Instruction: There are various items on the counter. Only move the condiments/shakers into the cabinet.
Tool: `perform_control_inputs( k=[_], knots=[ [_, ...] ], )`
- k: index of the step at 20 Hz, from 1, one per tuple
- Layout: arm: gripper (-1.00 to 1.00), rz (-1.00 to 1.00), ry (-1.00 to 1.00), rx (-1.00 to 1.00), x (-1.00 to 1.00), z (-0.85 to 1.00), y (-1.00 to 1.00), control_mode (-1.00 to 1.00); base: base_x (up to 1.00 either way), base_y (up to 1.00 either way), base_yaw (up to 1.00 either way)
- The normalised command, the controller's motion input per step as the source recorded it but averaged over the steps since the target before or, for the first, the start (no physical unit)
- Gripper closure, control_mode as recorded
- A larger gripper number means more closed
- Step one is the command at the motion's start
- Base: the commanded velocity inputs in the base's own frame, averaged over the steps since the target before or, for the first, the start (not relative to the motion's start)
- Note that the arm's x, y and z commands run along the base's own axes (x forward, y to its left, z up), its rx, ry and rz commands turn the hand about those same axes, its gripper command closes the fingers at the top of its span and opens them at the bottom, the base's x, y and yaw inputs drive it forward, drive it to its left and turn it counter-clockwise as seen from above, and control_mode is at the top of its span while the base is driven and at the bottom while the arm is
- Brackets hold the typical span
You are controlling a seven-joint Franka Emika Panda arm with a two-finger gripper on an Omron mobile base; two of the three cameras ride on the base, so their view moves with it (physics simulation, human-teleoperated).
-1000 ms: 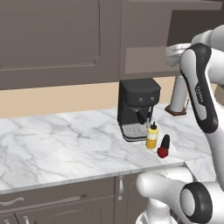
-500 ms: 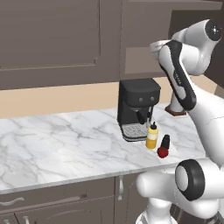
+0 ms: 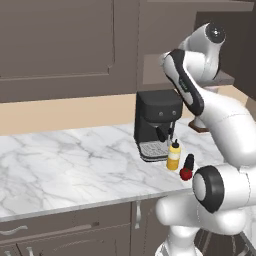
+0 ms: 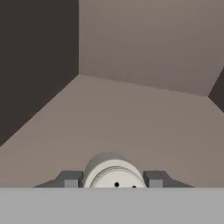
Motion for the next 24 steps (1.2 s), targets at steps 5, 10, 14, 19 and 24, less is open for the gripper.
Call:
perform_control_inputs(
  k=[5,10,14,19,24],
  knots=[
    [1.00,0.00,0.19,-0.14,0.44,-0.33,0.21,-1.00,0.00,0.00,0.00],
    [1.00,0.00,0.16,-0.05,0.26,-0.07,0.05,-1.00,0.00,0.00,0.00],
    [1.00,0.06,0.01,0.00,0.14,-0.22,-0.45,-1.00,0.00,0.00,0.00],
    [1.00,0.03,0.00,-0.01,0.02,-0.06,-0.18,-1.00,0.00,0.00,0.00],
    [1.00,0.00,0.00,0.00,0.07,-0.01,0.00,-1.00,0.00,0.00,0.00]
  ],
)
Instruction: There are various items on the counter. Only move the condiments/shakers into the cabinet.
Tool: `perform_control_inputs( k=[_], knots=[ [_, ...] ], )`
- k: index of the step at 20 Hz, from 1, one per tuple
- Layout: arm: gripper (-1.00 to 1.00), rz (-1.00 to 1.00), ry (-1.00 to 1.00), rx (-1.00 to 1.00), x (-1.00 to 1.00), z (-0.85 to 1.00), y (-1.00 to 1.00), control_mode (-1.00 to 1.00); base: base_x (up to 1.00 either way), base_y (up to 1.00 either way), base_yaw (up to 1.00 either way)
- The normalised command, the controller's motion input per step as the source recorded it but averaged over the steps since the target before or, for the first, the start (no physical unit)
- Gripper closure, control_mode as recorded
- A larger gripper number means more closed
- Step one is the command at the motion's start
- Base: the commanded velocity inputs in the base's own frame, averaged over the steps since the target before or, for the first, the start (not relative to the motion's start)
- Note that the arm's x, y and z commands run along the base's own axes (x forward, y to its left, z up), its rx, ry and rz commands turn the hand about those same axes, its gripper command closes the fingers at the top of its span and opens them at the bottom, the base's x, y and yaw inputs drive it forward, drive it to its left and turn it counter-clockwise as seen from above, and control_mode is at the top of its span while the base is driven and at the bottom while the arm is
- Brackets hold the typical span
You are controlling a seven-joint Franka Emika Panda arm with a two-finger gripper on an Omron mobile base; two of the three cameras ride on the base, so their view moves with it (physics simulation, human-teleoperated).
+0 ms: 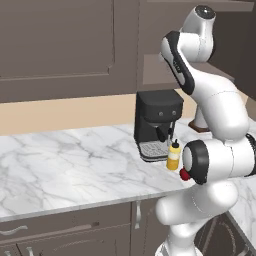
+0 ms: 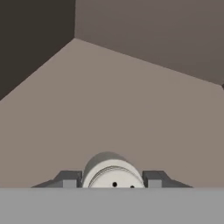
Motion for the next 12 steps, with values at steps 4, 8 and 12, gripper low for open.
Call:
perform_control_inputs(
  k=[4,8,12],
  knots=[
    [1.00,0.00,0.00,-0.01,0.08,-0.22,0.00,-1.00,0.00,0.00,0.00],
    [-1.00,0.00,-0.03,0.00,0.06,-0.24,0.00,-1.00,0.00,0.00,0.00],
    [-1.00,0.00,-0.11,0.00,0.04,-0.10,0.00,-1.00,0.00,0.00,0.00]
  ],
)
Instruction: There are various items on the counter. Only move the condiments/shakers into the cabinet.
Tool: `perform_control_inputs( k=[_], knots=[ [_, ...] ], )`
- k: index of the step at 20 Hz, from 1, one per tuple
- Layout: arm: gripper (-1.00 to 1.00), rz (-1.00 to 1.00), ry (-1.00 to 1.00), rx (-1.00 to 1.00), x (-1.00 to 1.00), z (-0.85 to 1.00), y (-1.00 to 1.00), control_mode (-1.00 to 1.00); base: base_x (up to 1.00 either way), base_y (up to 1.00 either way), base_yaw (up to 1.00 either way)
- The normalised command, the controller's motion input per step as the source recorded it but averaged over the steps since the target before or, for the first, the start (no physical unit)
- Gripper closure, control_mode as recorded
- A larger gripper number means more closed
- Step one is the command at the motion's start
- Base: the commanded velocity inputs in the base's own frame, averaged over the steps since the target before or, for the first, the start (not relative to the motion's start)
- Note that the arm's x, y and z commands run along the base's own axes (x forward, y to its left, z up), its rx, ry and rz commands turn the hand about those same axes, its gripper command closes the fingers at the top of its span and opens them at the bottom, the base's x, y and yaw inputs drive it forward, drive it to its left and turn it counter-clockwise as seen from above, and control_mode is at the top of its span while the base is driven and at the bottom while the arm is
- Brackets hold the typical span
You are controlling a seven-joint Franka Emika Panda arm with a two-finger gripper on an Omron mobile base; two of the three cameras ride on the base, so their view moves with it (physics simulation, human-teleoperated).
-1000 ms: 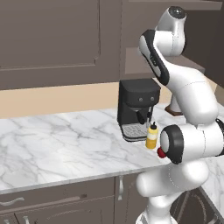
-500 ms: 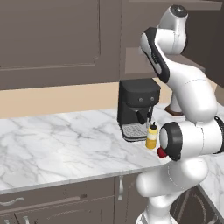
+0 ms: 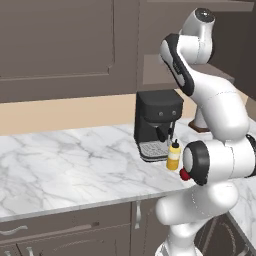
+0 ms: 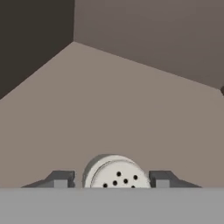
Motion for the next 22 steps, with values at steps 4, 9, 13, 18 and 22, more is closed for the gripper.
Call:
perform_control_inputs(
  k=[4,9,13,18,22],
  knots=[
    [-1.00,0.00,-0.15,0.00,0.07,-0.05,0.00,-1.00,0.00,0.00,0.00],
    [-1.00,0.00,-0.18,0.03,0.12,-0.09,0.00,-1.00,0.00,0.00,0.00],
    [-1.00,0.00,-0.11,0.03,0.02,-0.02,0.00,-1.00,0.00,0.00,0.00],
    [-1.00,0.00,-0.05,0.00,-0.30,0.00,0.00,-1.00,0.00,0.00,0.00],
    [-1.00,-0.02,-0.09,0.01,-0.99,0.00,0.00,-1.00,0.00,0.00,0.00]
  ],
)
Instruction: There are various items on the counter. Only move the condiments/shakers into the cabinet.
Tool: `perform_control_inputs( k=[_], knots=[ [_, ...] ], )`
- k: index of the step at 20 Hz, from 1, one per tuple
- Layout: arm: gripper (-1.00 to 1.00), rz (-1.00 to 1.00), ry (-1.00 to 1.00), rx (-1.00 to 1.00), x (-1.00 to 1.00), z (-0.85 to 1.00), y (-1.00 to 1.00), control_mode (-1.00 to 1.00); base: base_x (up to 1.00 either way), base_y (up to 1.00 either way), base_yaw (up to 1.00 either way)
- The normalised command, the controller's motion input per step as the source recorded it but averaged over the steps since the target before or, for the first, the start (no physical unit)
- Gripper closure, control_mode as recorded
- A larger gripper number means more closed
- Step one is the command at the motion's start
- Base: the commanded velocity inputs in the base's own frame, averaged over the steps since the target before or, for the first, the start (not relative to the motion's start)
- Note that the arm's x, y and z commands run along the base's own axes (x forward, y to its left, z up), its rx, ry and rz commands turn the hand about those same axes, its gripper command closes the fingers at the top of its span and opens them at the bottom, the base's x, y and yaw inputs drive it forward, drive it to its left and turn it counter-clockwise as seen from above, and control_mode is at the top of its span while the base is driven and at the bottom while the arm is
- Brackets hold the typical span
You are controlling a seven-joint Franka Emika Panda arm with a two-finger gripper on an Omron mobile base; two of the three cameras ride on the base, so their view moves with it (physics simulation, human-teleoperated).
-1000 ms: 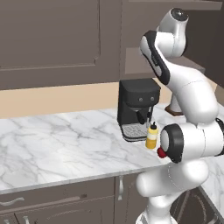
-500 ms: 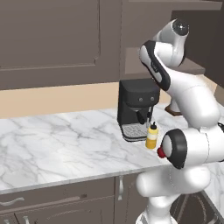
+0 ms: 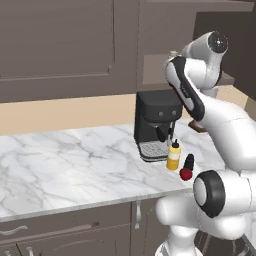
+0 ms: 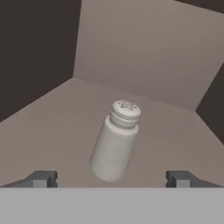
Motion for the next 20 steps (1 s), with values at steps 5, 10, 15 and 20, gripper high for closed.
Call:
perform_control_inputs(
  k=[5,10,15,20],
  knots=[
    [-1.00,-0.05,0.00,0.05,-1.00,-0.05,-0.03,-1.00,0.00,0.00,0.00],
    [-1.00,-0.04,0.08,0.01,-1.00,-0.33,-0.01,-1.00,0.00,0.00,0.00],
    [-1.00,-0.03,0.21,0.00,-0.86,-0.62,0.00,-1.00,0.00,0.00,0.00],
    [-1.00,-0.01,0.28,-0.01,-0.57,-0.91,0.00,-1.00,0.00,0.00,0.00]
  ],
)
